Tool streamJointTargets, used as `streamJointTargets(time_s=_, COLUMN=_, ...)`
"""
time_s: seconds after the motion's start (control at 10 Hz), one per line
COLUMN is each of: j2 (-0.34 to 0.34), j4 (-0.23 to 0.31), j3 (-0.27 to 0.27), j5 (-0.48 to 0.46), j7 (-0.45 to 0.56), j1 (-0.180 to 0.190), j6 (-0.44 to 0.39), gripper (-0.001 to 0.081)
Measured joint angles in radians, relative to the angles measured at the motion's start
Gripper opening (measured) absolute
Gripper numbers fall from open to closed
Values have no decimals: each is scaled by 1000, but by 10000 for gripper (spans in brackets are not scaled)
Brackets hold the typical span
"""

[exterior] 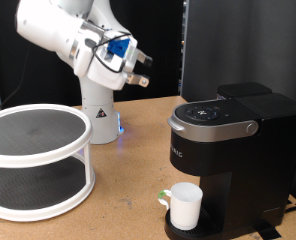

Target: Make a cup of coffee with the keurig machine

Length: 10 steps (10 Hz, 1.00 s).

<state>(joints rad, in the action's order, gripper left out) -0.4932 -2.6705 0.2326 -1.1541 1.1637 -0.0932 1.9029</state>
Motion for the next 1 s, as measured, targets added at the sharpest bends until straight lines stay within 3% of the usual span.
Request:
streamJointTargets(time_s=0.2, j2=-24, j4=-8, j3=0, j5=16, j7=-22, j1=-4, j6=-6, gripper=808)
streamJointTargets(time_s=0.3, j2=-24, j4=-7, j3=-2, j5=-23, j7=-23, j1=0, j6=-6, gripper=808)
streamJointTargets(time_s=0.5, j2=-25, j4=-4, j3=-12, j5=-303, j7=-30, j1=43, j6=-5, gripper=808)
streamJointTargets(time_s=0.9, j2=-20, j4=1, j3=-66, j5=-973, j7=0, j1=161, j6=-5, gripper=808)
streamJointTargets(time_s=1.0, j2=-2, j4=1, j3=-67, j5=-1087, j7=16, j1=182, j6=-10, gripper=808)
